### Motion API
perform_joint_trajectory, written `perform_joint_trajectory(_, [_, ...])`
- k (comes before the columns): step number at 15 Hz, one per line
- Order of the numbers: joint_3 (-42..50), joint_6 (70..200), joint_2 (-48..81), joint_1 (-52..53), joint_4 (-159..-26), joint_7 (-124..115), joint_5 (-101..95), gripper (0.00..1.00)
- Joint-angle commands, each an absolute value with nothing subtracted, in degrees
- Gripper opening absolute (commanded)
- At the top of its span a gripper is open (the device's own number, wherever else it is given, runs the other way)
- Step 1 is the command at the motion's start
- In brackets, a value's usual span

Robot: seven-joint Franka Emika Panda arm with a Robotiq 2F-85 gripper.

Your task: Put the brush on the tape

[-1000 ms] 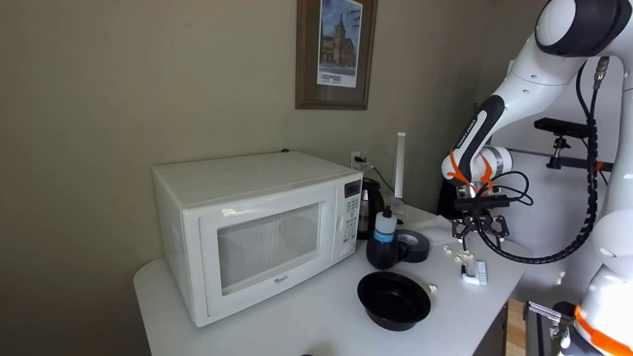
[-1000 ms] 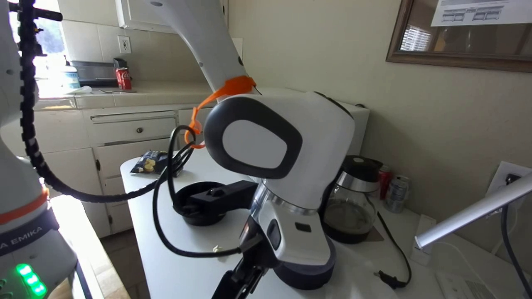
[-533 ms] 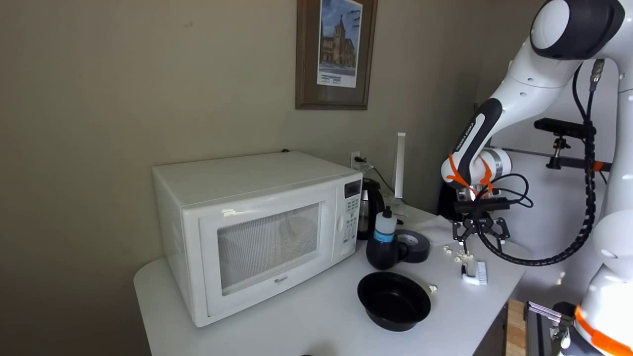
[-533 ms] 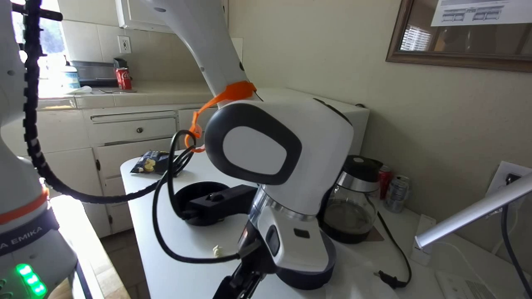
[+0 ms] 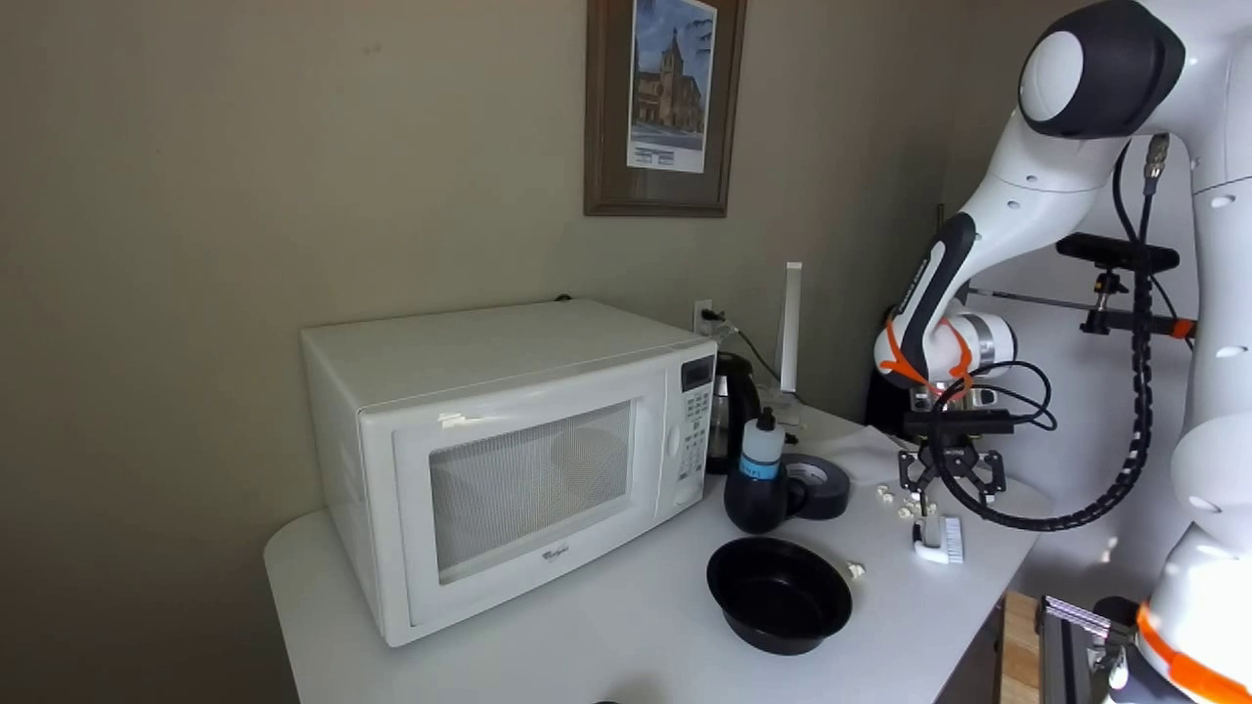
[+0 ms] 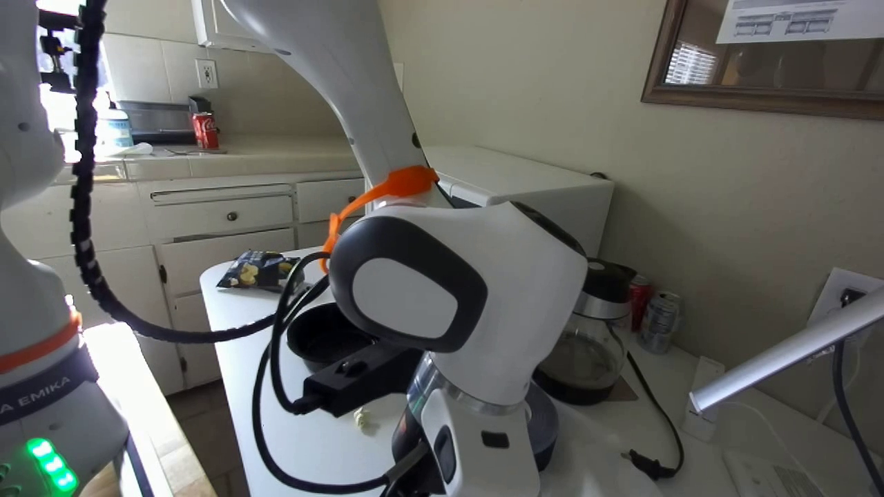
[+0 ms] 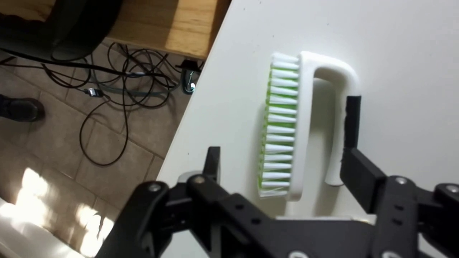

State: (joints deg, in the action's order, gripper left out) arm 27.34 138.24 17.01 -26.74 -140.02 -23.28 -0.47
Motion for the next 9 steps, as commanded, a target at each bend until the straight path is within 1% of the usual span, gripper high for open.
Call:
perform_joint_trajectory(1, [26.5,140.9,16.8,-26.1,-141.6,-20.2,4.4,0.81])
perform_joint_trajectory(4, [26.0,142.0,16.4,-24.1,-141.7,-21.3,4.6,0.61])
perform_joint_trajectory(5, [25.9,142.9,16.6,-23.3,-141.6,-22.2,4.2,0.48])
perform_joint_trajectory(6, [25.9,143.2,17.1,-22.4,-141.4,-22.9,3.7,0.37])
perform_joint_trajectory(7, [25.7,143.7,17.4,-21.7,-141.2,-23.4,3.6,0.32])
perform_joint_trajectory(8, [25.5,143.8,17.6,-20.9,-141.0,-23.9,3.5,0.31])
perform_joint_trajectory(9, [25.4,143.9,17.6,-20.3,-140.9,-24.2,3.4,0.26])
